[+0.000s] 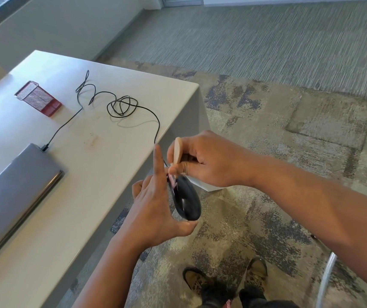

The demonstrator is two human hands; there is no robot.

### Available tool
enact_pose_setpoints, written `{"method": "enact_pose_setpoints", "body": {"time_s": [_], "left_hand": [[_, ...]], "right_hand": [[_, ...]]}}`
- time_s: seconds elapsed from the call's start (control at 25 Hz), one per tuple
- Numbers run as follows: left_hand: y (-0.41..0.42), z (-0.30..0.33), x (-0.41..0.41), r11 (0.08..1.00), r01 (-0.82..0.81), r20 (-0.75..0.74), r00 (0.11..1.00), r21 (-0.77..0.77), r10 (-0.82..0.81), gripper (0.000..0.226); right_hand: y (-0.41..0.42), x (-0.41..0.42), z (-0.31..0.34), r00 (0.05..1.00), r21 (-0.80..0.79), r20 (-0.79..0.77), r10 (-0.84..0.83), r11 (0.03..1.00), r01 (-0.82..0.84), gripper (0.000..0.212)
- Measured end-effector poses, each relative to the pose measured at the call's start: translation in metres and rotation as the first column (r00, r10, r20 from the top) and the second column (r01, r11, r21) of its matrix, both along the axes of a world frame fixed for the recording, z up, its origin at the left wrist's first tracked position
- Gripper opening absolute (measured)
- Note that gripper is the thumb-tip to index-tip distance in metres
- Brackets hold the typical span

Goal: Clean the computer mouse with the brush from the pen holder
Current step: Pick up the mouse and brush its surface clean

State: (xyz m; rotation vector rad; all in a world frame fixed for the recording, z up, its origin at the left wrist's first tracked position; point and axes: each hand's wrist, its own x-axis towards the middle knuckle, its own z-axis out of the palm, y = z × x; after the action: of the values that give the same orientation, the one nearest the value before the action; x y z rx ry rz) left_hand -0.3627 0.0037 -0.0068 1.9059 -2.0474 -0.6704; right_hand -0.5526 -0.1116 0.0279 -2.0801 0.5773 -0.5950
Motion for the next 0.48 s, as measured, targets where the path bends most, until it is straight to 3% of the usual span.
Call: {"method": "enact_pose_setpoints", "body": {"time_s": [0.2,0.36,0.48], "left_hand": [[0.0002,-0.0016,0.004,0.999,-0.042,-0.035,0.998,0.024,0.043,0.17],[-0.0016,-0.0041,0.004,1.0,-0.008,-0.04,0.999,-0.006,0.008,0.169],[-0.0037,-0.0043,0.0051,1.0,-0.023,-0.056,0.998,0.007,0.024,0.17]], "right_hand": [[-0.0005,-0.0021,0.0026,0.993,0.041,-0.09,0.077,0.996,-0.074,0.015],[0.0004,-0.0011,-0.0011,1.0,0.018,-0.014,-0.019,1.0,0.019,0.011],[0.0014,-0.0032,-0.0023,0.998,0.063,-0.058,0.026,0.998,-0.022,0.012]]}}
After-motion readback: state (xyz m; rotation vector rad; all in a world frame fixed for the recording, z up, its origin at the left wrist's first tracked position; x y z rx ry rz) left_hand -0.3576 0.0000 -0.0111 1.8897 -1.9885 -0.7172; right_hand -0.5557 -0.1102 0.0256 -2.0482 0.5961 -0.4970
